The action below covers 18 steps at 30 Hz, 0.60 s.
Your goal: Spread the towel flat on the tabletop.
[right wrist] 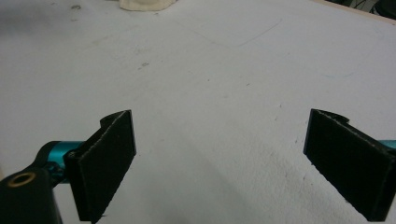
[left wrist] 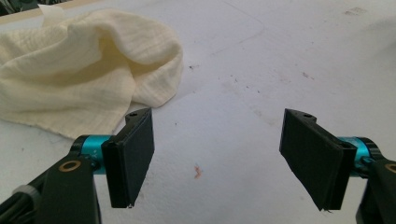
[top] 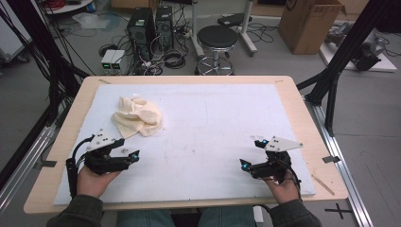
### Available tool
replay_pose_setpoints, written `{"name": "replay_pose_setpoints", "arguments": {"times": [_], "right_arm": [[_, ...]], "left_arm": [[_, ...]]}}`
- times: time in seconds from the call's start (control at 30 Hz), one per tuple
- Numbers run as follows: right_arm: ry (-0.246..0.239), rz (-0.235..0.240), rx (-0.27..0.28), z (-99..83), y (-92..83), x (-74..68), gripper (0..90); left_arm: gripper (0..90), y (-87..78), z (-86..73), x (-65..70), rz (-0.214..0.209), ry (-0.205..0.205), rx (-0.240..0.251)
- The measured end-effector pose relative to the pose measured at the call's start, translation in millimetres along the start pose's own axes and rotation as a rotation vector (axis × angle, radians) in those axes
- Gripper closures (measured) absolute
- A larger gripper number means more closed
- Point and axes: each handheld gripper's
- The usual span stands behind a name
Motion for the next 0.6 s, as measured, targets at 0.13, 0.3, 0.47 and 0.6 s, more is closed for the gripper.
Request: {"name": "replay_pose_setpoints", "arguments": {"times": [0.13,0.3,0.47,0.6], "right_arm": [[-0.005,0.010,-0.008,0.2,3.6,-1.2,8.5],[-0.017,0.032,-0.023,2.4,9.8,-4.0,8.5],[-0.017,0.036,-0.023,3.8,12.5,-4.0,8.5],[-0.018,0.041,-0.019,2.8,13.5,-2.8,8.5]], "left_arm": [[27.4,6.5,8.4,-3.7,0.011,-0.012,0.000],[28.3,16.6,23.7,-12.1,0.039,-0.045,0.011],[28.8,32.5,44.4,-25.0,0.115,-0.046,-0.006],[29.6,44.0,53.9,-35.7,0.139,-0.078,0.011]]}}
Point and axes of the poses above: each handheld gripper's, and its own axes: y roughly forward along the jaws, z roughly out of its top, x roughly to its right, and after that the axes turned 10 degrees about -y, right-handed
